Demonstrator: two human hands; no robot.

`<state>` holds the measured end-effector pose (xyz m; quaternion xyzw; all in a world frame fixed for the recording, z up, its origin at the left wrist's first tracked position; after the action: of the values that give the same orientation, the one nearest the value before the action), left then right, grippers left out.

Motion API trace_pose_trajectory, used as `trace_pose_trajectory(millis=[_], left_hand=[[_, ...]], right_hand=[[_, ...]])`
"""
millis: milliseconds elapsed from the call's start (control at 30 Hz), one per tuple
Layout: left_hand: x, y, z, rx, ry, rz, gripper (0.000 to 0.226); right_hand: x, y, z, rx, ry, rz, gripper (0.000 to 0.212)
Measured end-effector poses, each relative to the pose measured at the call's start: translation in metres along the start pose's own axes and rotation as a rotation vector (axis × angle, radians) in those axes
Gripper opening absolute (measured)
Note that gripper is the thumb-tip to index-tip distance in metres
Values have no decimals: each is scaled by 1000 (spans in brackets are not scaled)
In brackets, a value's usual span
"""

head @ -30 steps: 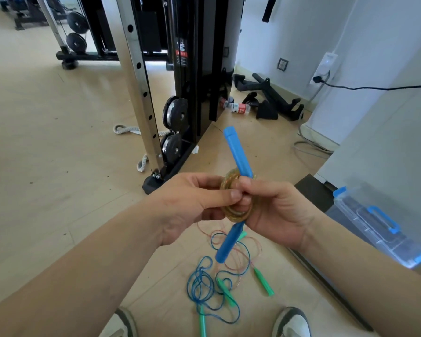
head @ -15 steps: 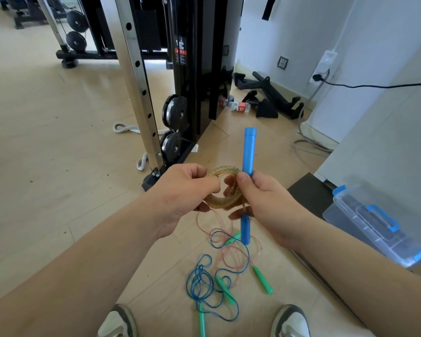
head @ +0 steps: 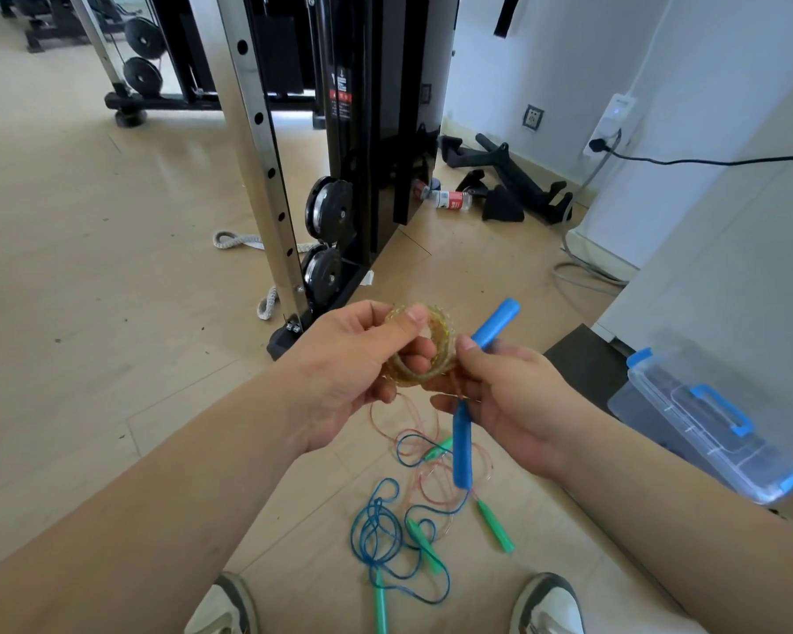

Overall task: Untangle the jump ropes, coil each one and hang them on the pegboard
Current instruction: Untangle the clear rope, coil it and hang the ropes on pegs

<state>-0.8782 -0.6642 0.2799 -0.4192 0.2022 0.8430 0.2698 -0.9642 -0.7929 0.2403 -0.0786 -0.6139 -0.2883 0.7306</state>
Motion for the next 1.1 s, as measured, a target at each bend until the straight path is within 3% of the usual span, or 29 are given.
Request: trace_pose_trajectory(millis=[233,533,733,867,1100], left_hand=[[2,4,1,-7,21,-166,21],[-6,0,-1,-38,135,-273,27],[-6,-1,-3,-26,155,-321,29],[-8,-9,-4,-146,195,-443,28],[-8,-12,-4,-208,212,-392,30]], right_hand=[[-3,-14,-5,-188,33,-147,32],[2,10,8,236,-18,230,37],[2,9,14,283,35,178,30],[0,17,21,415,29,278,29],[8,10,11,394,-115,507,43]])
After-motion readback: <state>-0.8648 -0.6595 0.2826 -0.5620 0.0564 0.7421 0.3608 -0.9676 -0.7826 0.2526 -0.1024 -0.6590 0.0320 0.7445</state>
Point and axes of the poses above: each hand's wrist, its own z-axis away from the middle knuckle, its own y-axis out of the palm, x = y × z, the point moved 8 cm from there along -z, towards the middle knuckle, and after that the axes turned 13 degrees about -y, right-handed, at the moved point
